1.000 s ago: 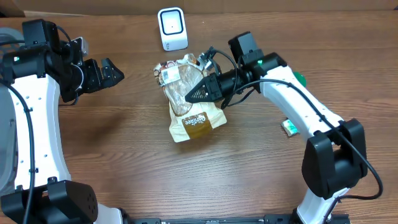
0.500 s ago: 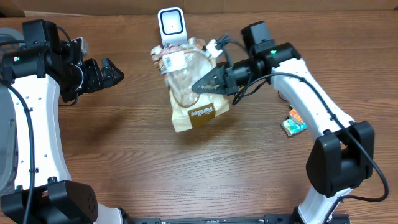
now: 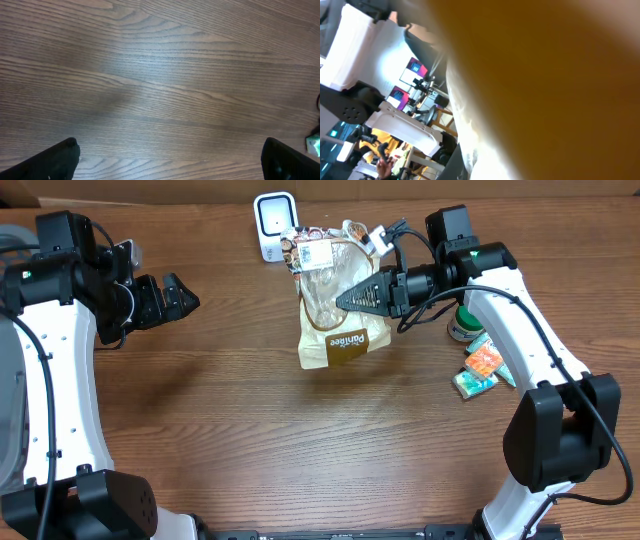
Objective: Scan the item barcode
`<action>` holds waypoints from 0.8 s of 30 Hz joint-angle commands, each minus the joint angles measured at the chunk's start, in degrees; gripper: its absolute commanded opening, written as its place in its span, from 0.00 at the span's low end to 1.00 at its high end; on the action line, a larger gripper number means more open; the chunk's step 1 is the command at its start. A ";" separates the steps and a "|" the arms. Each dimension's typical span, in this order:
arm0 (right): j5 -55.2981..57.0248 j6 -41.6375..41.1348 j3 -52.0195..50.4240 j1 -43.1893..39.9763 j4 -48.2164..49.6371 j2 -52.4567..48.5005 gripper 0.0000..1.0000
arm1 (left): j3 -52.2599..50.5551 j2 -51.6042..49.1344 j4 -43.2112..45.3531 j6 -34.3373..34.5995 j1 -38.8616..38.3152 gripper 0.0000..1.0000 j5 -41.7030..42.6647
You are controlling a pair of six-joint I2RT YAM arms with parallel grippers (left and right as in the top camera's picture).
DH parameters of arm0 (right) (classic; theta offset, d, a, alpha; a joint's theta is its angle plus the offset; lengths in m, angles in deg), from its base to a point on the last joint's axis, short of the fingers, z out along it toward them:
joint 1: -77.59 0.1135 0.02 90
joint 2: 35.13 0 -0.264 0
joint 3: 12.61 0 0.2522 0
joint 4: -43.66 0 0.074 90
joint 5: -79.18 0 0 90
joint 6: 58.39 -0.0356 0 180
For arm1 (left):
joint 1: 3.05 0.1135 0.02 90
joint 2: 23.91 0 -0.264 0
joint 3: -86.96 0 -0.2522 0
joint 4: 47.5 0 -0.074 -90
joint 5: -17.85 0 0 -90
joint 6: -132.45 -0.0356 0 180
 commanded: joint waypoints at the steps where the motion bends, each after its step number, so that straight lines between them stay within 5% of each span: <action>1: 1.33 0.81 1.64 0.00 -0.31 2.45 0.04 | 0.61 0.31 -0.39 0.98 -0.09 1.00 1.55; 10: 4.66 0.66 1.64 0.00 -1.55 2.45 0.04 | 0.61 0.31 0.74 -9.22 0.42 0.99 -19.32; 24: 6.95 0.63 1.62 0.00 -2.64 2.45 0.04 | 0.61 0.31 3.80 -11.10 6.08 0.99 -19.17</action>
